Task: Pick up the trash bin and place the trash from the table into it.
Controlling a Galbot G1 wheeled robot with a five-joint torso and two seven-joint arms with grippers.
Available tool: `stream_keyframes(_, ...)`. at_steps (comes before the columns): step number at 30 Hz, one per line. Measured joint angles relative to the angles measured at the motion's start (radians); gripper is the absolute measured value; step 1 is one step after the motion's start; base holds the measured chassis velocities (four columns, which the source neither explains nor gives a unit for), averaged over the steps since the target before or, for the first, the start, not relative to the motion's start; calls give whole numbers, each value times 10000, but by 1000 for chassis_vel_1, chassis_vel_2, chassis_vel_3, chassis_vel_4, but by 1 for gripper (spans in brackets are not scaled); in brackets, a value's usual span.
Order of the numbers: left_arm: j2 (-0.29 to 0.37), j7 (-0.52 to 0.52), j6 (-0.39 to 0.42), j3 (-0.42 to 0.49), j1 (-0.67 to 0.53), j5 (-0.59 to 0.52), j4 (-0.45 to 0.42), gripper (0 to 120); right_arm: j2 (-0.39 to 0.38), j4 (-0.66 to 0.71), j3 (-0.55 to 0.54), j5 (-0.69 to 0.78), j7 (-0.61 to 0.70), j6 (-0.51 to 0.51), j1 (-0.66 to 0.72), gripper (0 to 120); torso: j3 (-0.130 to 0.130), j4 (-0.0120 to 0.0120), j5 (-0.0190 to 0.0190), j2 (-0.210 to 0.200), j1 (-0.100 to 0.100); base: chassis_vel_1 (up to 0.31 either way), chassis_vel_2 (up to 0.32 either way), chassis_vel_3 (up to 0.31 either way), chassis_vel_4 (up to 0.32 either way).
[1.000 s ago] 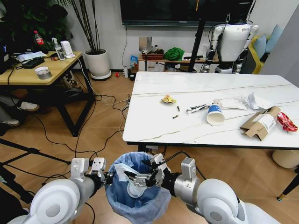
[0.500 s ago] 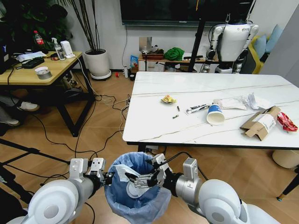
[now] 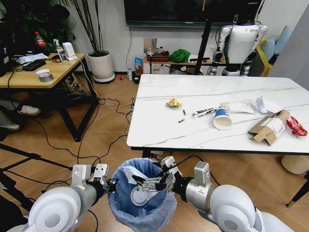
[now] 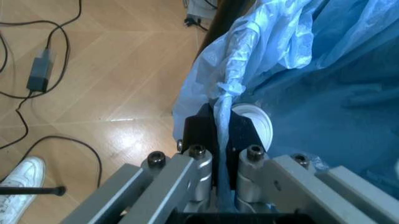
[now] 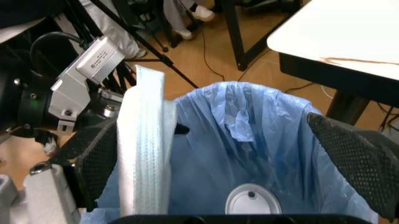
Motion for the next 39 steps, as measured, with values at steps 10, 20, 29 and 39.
stream_keyframes(10, 18, 0, 0, 77, -70, 16, 41, 0, 26, 673, 71, 1492, 2316, -1086, 49, 100, 0, 0, 0, 0, 0, 0, 0, 0, 0)
stream_keyframes(20, -10, 0, 0, 213, -184, 22, 153, 0, 175, 679, 23, 2297, 2813, -1109, 258, 100, 0, 0, 1, 0, 0, 0, 0, 0, 0)
stream_keyframes(29, -9, 25, 0, 196, -213, 12, 197, 0, 189, 453, -169, 1941, 2532, -1103, 543, 100, 0, 0, 0, 0, 0, 0, 0, 0, 0)
stream_keyframes(39, -12, 43, 0, 173, -265, -48, 228, 0, 200, 130, -252, 1215, 1928, -990, 572, 100, 0, 0, 0, 0, 0, 0, 0, 0, 0)
